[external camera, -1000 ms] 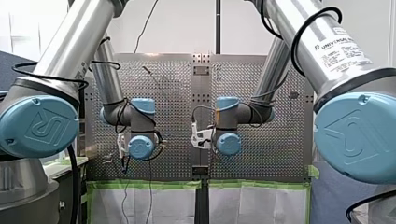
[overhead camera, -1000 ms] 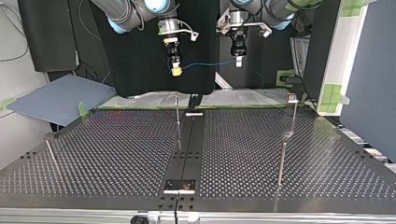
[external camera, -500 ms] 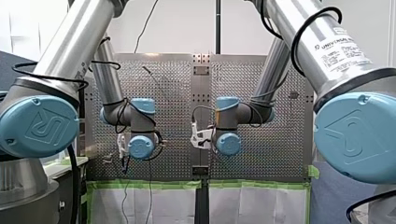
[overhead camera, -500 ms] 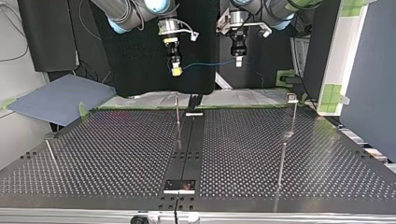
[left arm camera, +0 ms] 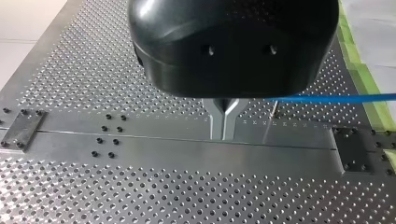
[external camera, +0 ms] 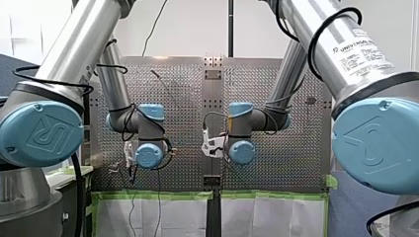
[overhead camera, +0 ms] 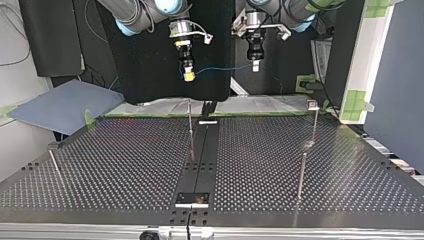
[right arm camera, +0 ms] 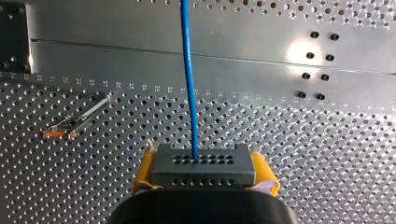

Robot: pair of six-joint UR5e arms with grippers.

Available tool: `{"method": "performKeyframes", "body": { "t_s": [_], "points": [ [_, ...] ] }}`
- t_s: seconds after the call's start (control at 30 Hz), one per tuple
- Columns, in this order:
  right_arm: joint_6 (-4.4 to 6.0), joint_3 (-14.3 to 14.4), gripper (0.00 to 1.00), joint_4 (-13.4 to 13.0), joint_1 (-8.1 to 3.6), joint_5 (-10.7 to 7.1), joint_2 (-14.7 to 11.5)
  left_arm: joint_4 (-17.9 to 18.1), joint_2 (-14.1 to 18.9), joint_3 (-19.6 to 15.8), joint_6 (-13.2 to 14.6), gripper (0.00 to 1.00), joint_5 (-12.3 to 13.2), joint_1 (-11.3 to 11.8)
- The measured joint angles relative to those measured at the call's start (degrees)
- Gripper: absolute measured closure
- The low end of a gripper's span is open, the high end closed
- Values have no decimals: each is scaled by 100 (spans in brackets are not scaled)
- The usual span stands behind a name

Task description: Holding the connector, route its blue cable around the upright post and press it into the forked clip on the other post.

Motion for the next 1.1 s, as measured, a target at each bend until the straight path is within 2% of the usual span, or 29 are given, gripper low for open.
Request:
{"method": "performKeyframes", "body": {
  "t_s": [1.1],
  "points": [
    [0,0,100,0,0,0,0,0,0,0,0,100,0,0]
  ]
}}
